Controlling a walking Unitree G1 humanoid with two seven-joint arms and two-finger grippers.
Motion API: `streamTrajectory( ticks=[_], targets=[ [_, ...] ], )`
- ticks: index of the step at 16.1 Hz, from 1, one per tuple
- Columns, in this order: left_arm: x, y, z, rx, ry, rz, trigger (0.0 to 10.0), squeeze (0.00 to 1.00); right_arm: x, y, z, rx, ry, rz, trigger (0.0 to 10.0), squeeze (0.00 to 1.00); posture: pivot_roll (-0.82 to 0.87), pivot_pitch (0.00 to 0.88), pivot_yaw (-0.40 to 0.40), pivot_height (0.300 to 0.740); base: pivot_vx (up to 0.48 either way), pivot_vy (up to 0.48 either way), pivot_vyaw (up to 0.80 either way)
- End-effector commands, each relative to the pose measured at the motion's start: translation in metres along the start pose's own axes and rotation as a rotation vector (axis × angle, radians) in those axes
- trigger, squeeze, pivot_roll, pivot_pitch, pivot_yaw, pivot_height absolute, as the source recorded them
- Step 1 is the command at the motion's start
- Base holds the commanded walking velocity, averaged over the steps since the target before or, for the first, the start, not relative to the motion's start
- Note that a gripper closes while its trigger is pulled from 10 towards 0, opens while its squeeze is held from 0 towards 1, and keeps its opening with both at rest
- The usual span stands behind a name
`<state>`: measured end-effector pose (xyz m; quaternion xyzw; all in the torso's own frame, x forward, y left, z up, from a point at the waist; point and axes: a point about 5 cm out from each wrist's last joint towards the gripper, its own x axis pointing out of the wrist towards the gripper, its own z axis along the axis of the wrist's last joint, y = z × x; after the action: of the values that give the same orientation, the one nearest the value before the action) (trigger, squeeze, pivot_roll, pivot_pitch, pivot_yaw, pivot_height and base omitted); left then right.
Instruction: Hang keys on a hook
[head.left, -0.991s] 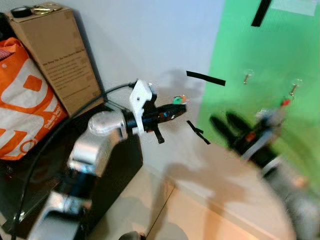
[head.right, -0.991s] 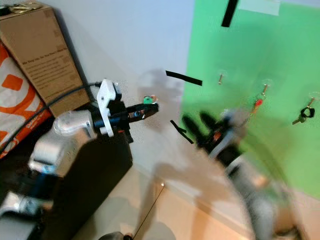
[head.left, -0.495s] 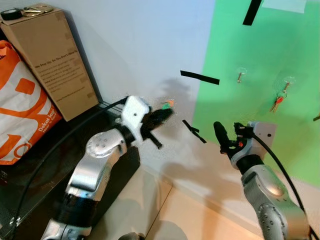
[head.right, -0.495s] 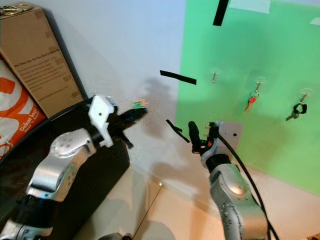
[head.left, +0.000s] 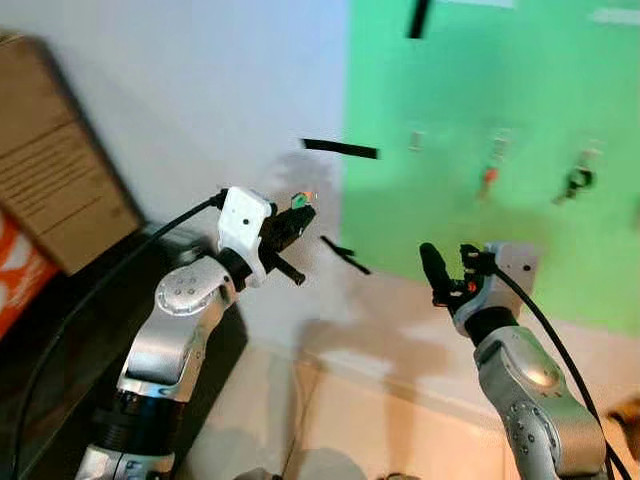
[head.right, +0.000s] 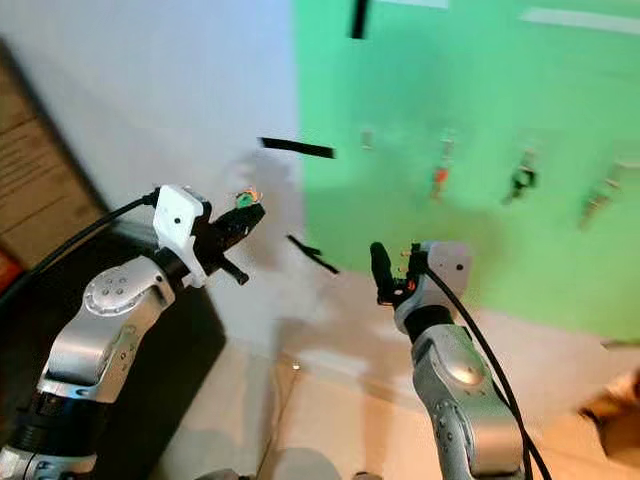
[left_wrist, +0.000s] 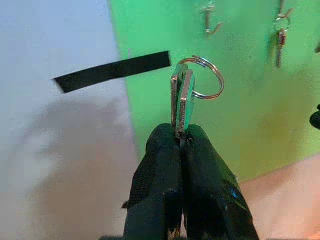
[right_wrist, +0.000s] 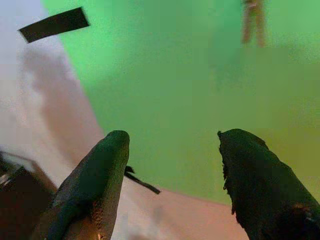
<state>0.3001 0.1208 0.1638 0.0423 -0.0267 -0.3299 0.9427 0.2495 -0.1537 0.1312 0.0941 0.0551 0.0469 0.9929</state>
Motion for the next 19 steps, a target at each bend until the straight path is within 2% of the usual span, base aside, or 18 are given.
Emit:
streamTrajectory(
  ticks=[1,3,9,12,16,17,19],
  targets=[
    [-0.001,0.002,0.005,0.011,-0.009,0.01,10.0,0.0,0.002,0.004,0.0,0.003,-0.007,0.021,10.0,0.0,-0.05,0.0,0.073,0.74,0.0,0.0,-0.8],
    [0.0,0.003,0.005,0.01,-0.007,0.008,10.0,0.0,0.001,0.005,-0.001,-0.002,-0.003,0.037,10.0,0.0,-0.05,0.0,0.075,0.74,0.0,0.0,-0.8],
    [0.002,0.004,0.006,0.005,-0.009,0.007,10.0,0.0,0.002,0.006,-0.001,-0.018,0.0,0.053,10.0,0.0,-0.05,0.0,0.07,0.74,0.288,0.0,-0.8],
    [0.002,0.004,0.006,0.006,-0.011,0.009,10.0,0.0,0.004,0.006,0.0,-0.032,-0.003,0.06,10.0,0.0,-0.05,0.0,0.069,0.74,0.345,0.0,0.0],
    [-0.003,0.004,0.01,-0.011,-0.051,-0.009,10.0,0.0,0.001,0.01,-0.001,-0.031,-0.001,0.136,10.0,0.0,-0.05,0.0,0.06,0.74,0.0,0.0,0.0],
    [-0.005,0.002,0.011,-0.012,-0.057,-0.04,10.0,0.0,-0.001,0.011,-0.002,-0.035,0.006,0.163,10.0,0.0,-0.04,0.0,0.058,0.74,0.0,0.0,0.0],
    [-0.018,-0.003,0.014,-0.077,-0.071,-0.149,10.0,0.0,-0.004,0.013,-0.003,-0.045,0.02,0.242,10.0,0.0,-0.04,0.0,0.056,0.74,0.0,0.0,0.0]
  ],
)
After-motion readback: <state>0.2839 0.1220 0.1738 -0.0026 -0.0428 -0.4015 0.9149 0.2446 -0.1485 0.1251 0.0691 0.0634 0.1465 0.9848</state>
